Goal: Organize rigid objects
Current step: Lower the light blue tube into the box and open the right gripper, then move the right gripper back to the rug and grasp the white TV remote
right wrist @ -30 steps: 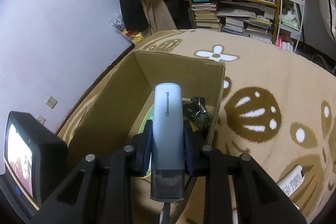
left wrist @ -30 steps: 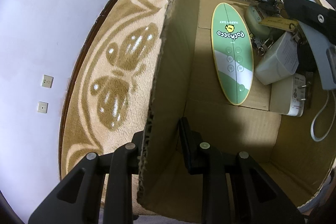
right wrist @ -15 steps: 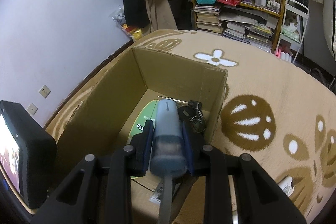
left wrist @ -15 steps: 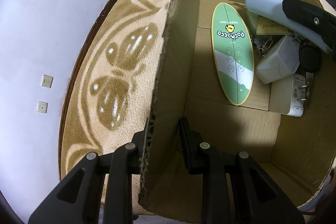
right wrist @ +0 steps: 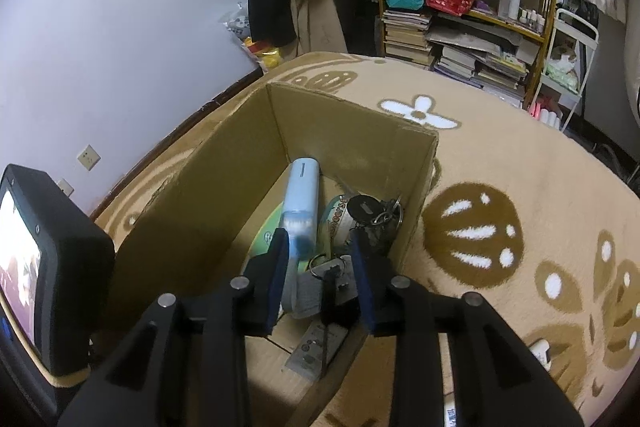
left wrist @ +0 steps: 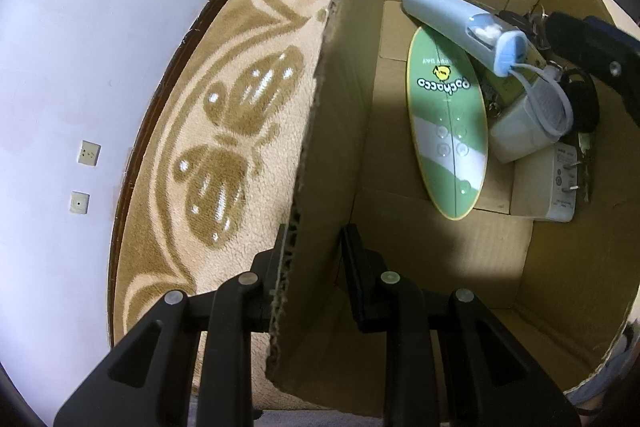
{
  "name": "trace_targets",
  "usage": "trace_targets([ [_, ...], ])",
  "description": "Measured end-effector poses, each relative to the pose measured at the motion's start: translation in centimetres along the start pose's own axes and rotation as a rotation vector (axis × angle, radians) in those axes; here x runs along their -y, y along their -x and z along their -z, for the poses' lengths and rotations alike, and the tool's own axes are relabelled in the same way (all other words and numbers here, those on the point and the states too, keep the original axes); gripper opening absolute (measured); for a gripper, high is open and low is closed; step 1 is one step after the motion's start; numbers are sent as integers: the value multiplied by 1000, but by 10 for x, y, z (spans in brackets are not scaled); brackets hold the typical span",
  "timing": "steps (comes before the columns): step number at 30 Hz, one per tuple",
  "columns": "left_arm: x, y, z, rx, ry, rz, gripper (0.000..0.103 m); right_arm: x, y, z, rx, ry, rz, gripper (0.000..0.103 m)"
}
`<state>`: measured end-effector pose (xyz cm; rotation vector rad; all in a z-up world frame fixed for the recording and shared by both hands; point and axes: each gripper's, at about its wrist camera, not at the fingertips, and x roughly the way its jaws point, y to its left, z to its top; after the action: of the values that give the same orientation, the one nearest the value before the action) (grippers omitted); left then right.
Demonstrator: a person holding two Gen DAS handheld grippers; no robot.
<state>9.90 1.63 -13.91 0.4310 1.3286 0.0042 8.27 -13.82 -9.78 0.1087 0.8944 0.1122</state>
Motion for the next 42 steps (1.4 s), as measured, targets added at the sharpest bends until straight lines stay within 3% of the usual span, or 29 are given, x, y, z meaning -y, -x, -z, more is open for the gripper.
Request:
trace_targets([
  [2, 0, 0, 0, -1, 0, -2, 24, -1, 5, -1, 24, 9, 13, 54],
  [10, -1, 0, -1, -2, 1, 2, 24, 0, 18, 1, 38, 6, 13, 62],
  [17, 0, -1, -1, -3, -4, -4, 24, 12, 39, 3, 80, -31, 67, 91],
  [22, 1, 0, -1, -4, -5, -3, 24, 39, 44, 8, 71, -134, 89, 103],
  [29, 1, 1, -2, 1, -2, -3, 24, 76, 50, 26, 31, -209, 204, 103],
  [38, 2, 2, -3, 3, -3, -3, 24, 120, 35, 55, -118, -339, 247, 103],
  [42, 2, 3, -3, 5, -6, -8, 24, 133, 32, 70, -145, -393, 256, 103],
])
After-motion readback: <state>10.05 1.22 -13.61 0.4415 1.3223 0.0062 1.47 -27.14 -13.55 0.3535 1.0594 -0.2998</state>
